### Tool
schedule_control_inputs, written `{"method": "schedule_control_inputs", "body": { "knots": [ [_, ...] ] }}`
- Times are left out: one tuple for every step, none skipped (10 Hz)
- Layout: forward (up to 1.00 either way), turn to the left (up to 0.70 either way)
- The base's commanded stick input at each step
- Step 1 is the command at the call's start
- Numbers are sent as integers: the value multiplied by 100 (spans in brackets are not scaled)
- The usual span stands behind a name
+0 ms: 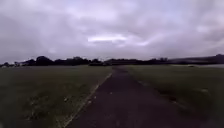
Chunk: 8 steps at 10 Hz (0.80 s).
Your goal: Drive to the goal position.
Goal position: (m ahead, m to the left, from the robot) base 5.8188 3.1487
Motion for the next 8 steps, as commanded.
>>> {"method": "schedule_control_inputs", "body": {
  "knots": [
    [50,0],
    [50,0],
    [50,0],
    [50,-9],
    [50,-17],
    [50,-24],
    [50,-25],
    [50,-25]
  ]
}}
